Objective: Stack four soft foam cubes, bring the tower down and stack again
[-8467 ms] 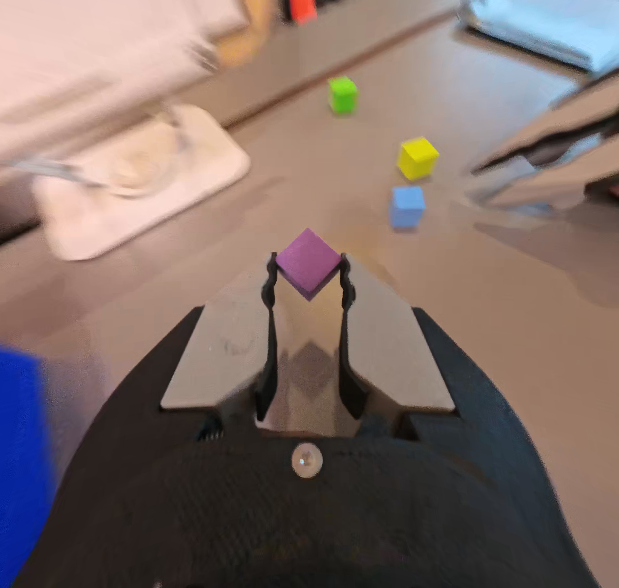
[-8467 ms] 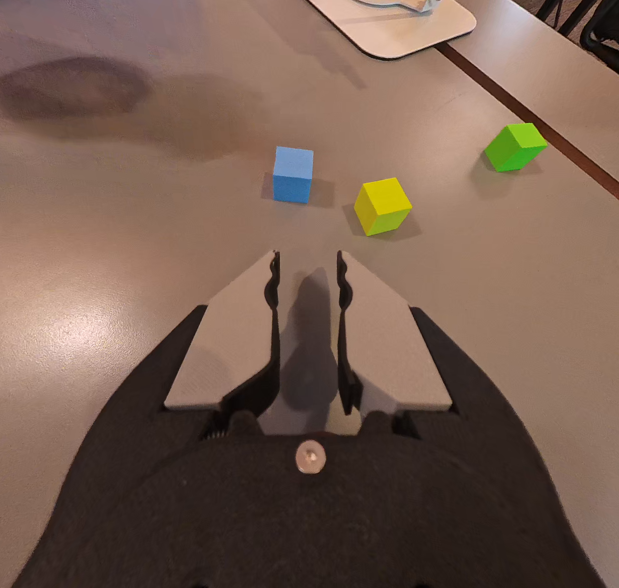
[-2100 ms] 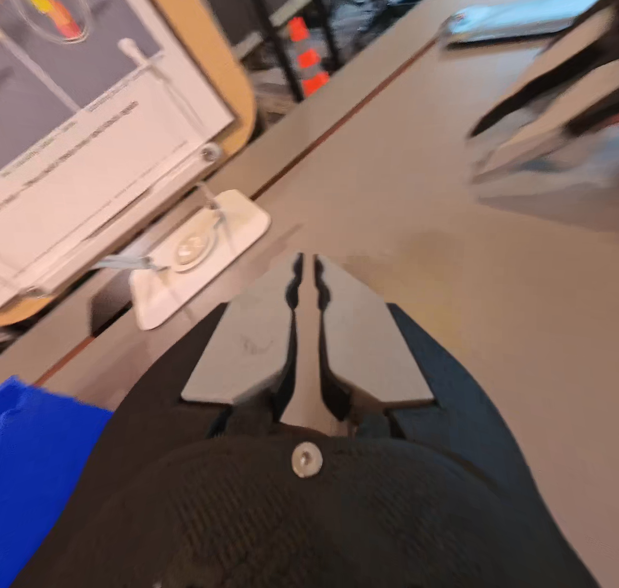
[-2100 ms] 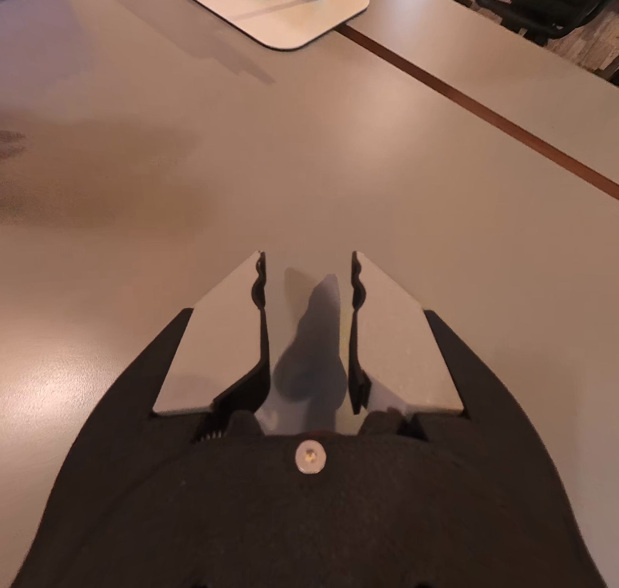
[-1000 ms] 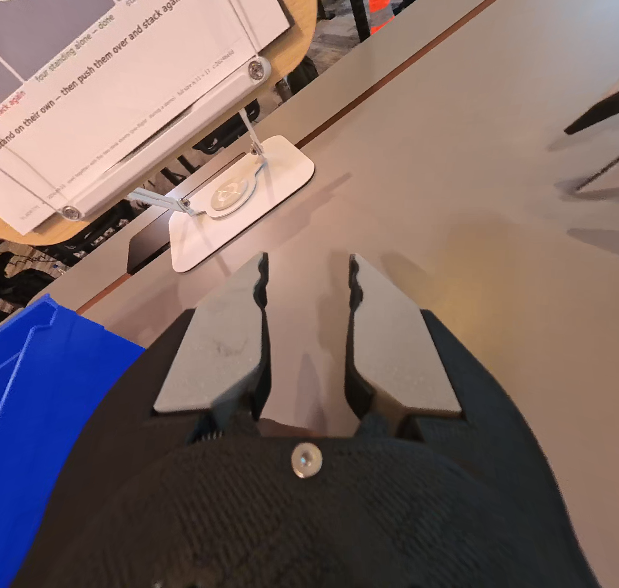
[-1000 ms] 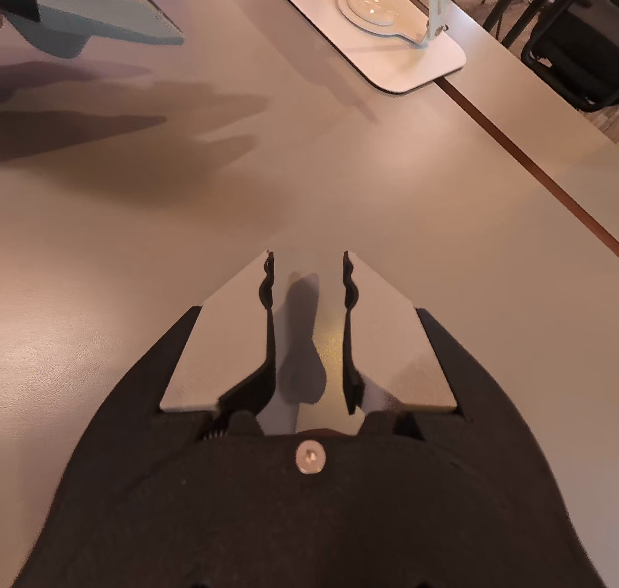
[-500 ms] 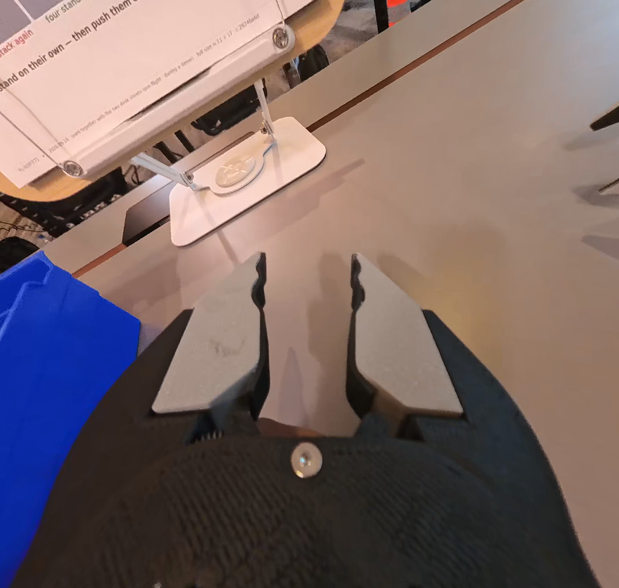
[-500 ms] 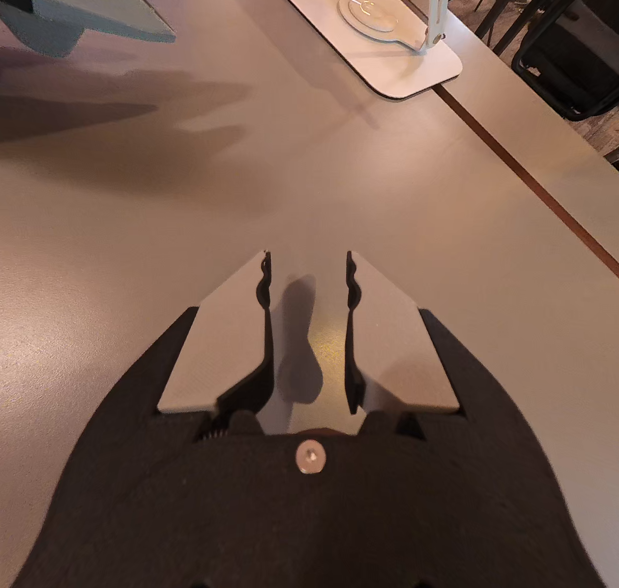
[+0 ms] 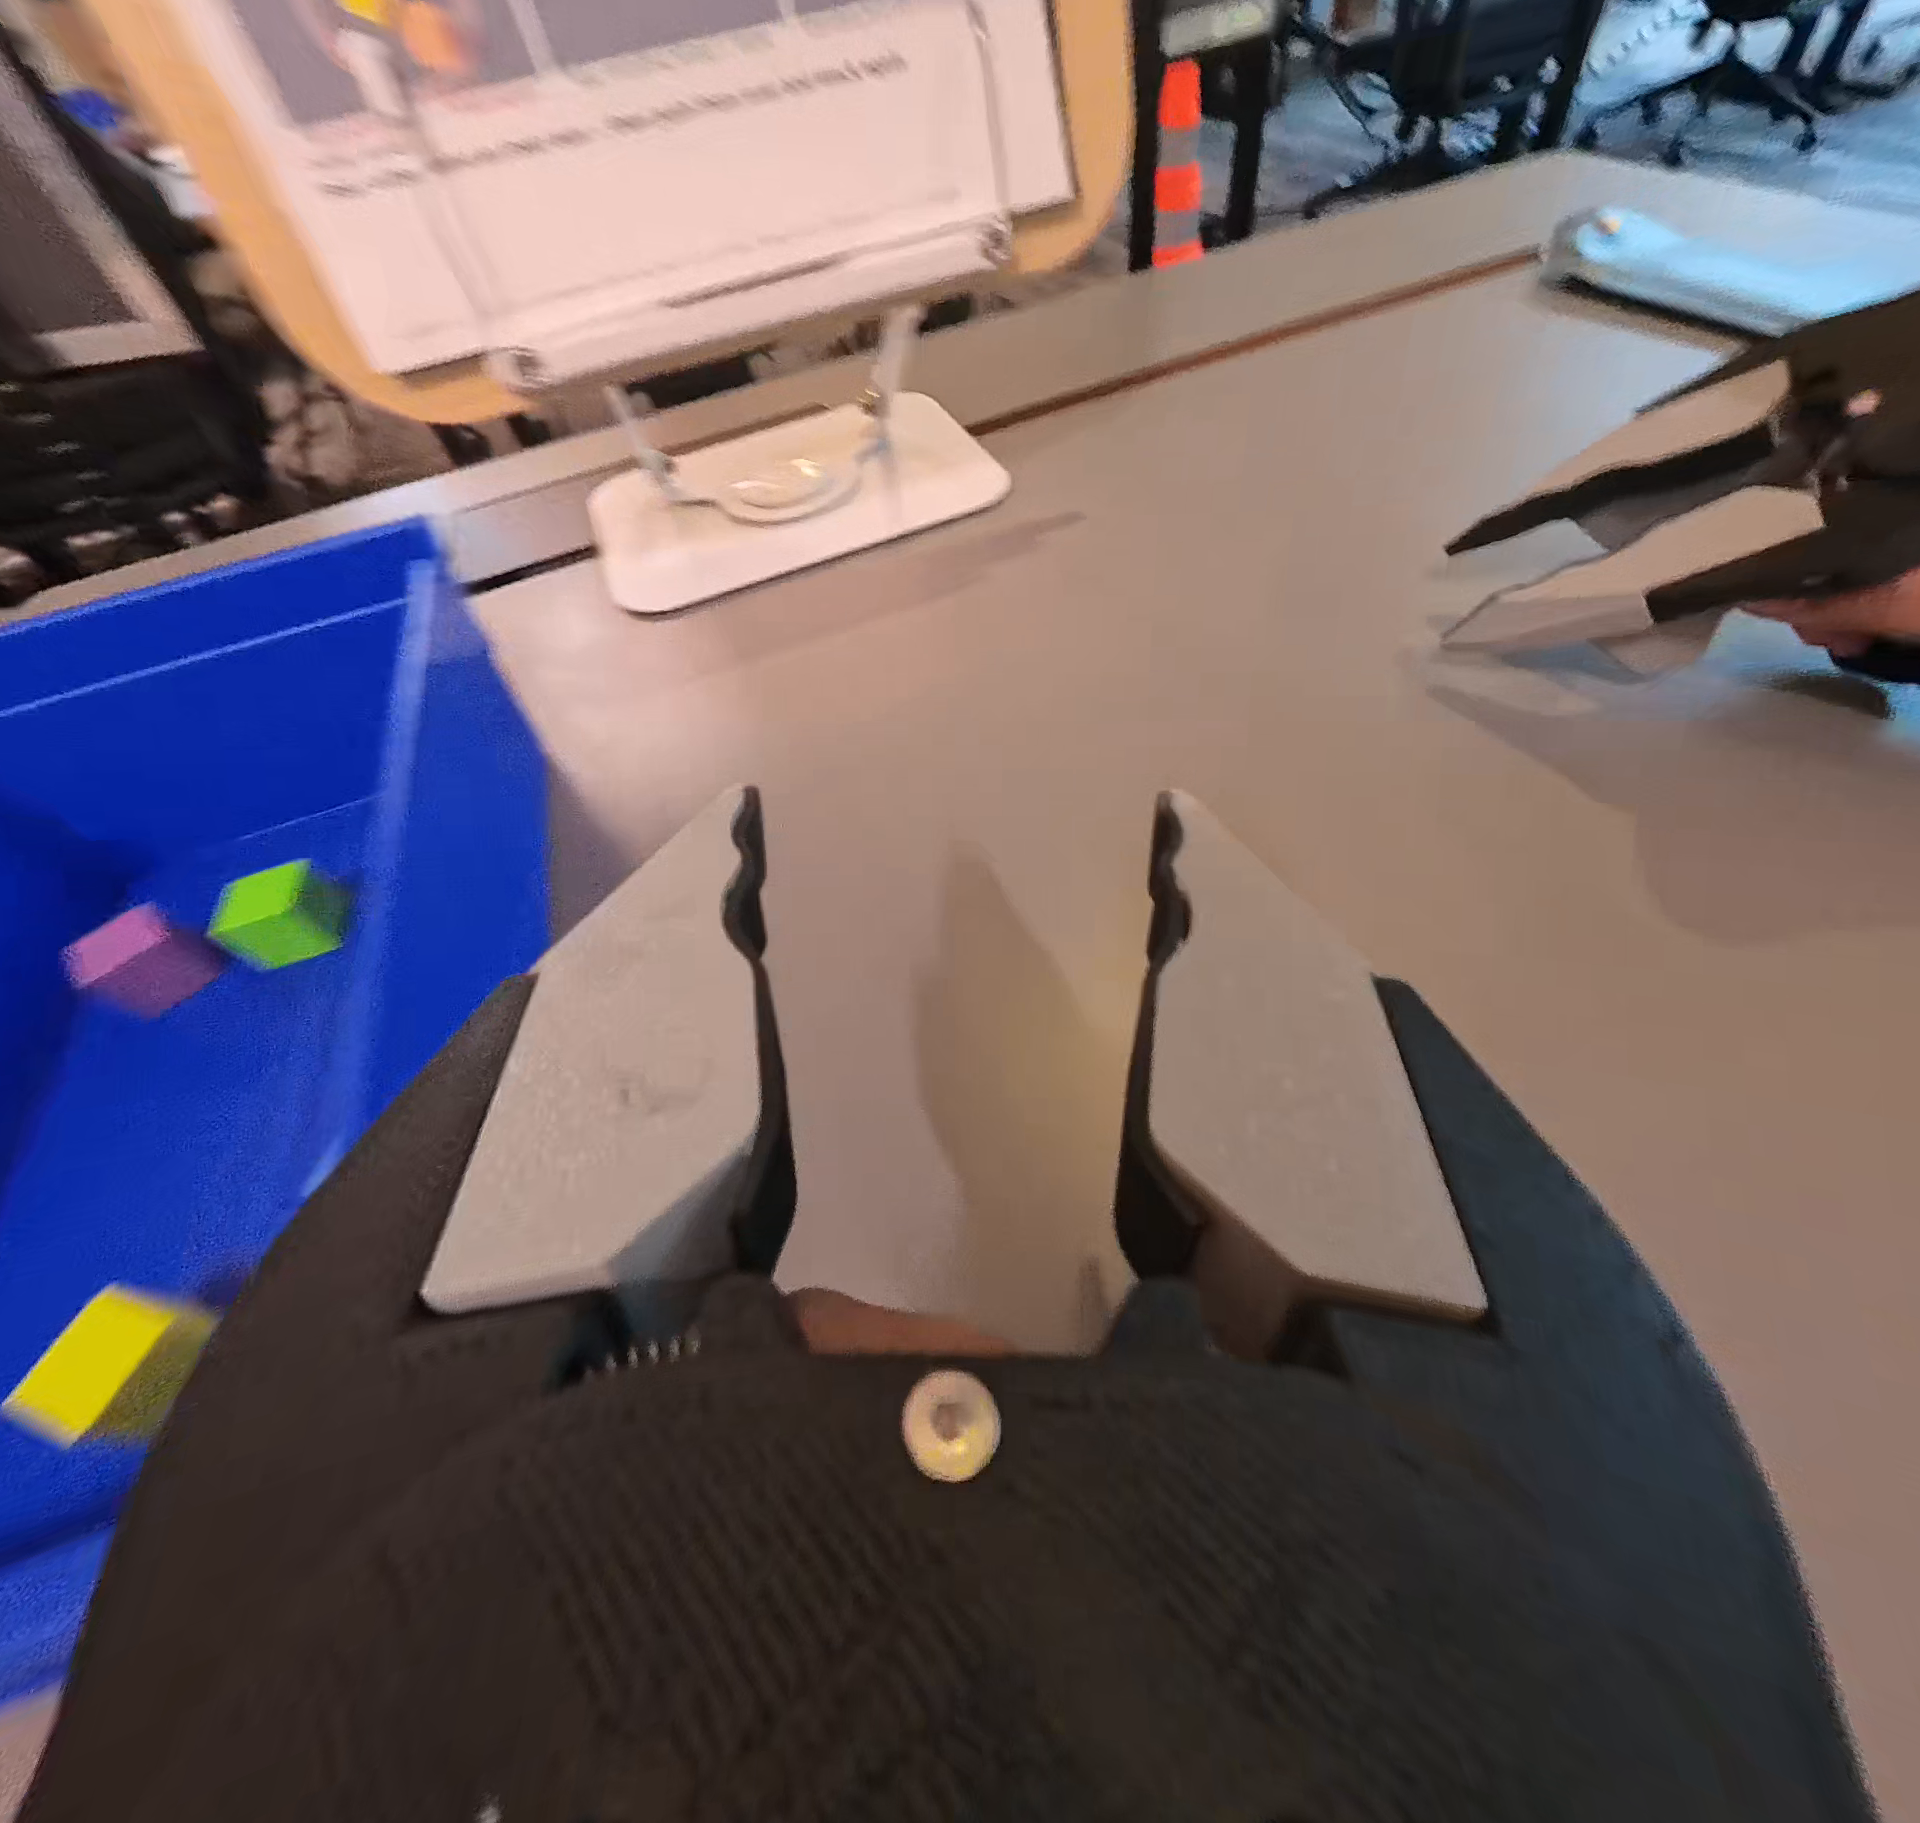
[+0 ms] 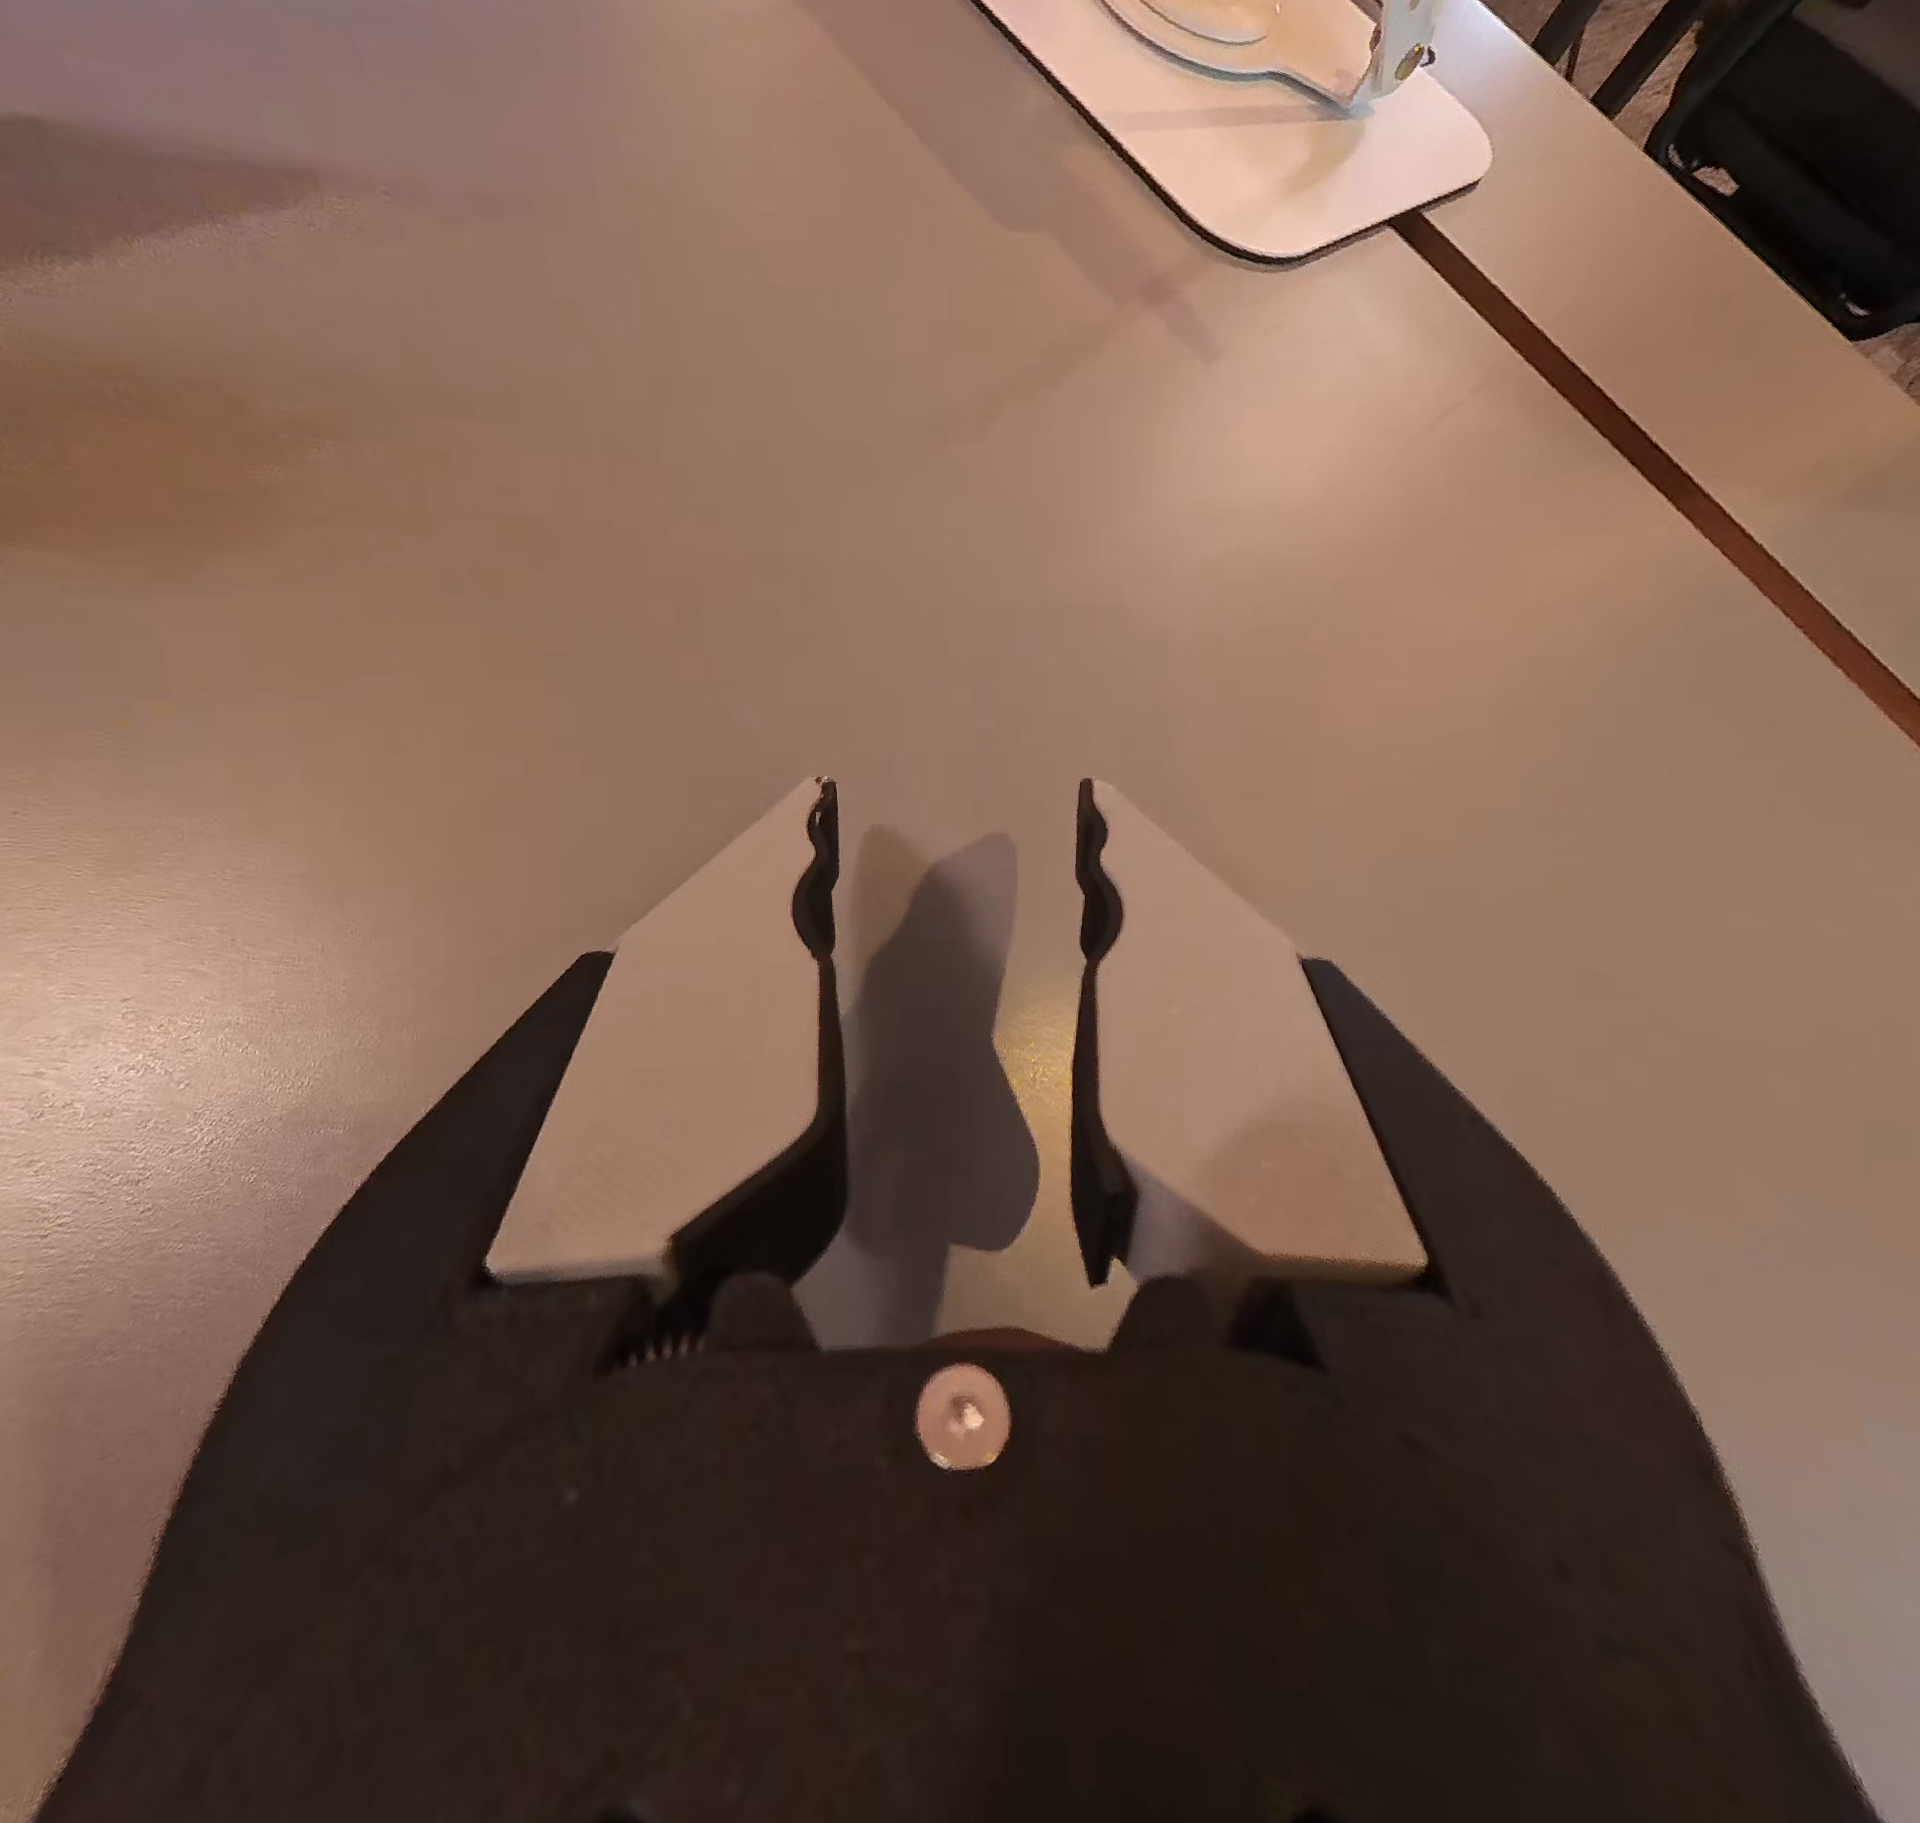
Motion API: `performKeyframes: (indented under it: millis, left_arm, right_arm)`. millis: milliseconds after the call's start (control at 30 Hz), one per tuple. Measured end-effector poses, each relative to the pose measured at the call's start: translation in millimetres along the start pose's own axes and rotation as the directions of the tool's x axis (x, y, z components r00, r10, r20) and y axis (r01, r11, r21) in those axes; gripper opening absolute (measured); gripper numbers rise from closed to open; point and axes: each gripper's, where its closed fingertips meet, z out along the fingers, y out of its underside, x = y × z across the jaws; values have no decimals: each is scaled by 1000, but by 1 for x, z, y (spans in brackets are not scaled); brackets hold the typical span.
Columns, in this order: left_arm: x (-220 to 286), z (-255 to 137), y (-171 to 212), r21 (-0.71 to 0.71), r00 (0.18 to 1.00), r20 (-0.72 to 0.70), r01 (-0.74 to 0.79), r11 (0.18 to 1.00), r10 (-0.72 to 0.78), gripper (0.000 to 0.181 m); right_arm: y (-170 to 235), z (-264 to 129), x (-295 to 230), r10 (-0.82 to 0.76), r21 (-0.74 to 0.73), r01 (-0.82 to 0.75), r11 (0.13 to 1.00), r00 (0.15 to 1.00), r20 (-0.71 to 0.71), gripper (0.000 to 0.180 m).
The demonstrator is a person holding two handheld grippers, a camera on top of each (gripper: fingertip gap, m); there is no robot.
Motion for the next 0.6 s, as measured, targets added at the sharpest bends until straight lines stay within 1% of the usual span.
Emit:
performKeyframes:
  millis: [100,167,200,267,367,467,533,567,600]
  left_arm:
    - [-43,-36,1,40,990,125,58,998,-62,70]
    - [-69,-49,19,12,974,197,112,994,-112,70]
    - [-80,-54,30,-15,966,227,131,991,-125,72]
    - [-95,-60,49,-49,950,287,145,988,-125,77]
    - [-106,-58,71,-97,939,329,140,985,-101,77]
    - [-108,-44,85,-154,942,321,151,976,-95,81]
    - [-116,-35,91,-196,936,348,135,971,-60,80]
    - [-121,-31,93,-216,930,365,122,969,-36,72]
    - [-124,-27,95,-238,929,371,111,965,-16,58]
  right_arm:
    - [-1,0,-1,-6,4,7,1000,1000,-3,44]
    - [0,0,-3,-5,2,5,1000,1000,1,44]
    - [1,0,-4,-3,1,3,1000,1000,3,44]
    - [4,0,-6,-3,-7,3,1000,1000,8,44]
    - [3,-2,-9,-16,-1,16,1000,1000,6,44]
    - [3,-1,-11,-25,-5,25,1000,1000,9,44]
    - [4,0,-12,-30,-13,30,999,1000,9,44]
    - [4,0,-12,-32,-14,32,999,999,10,44]
    - [4,0,-13,-34,-14,34,999,999,11,44]
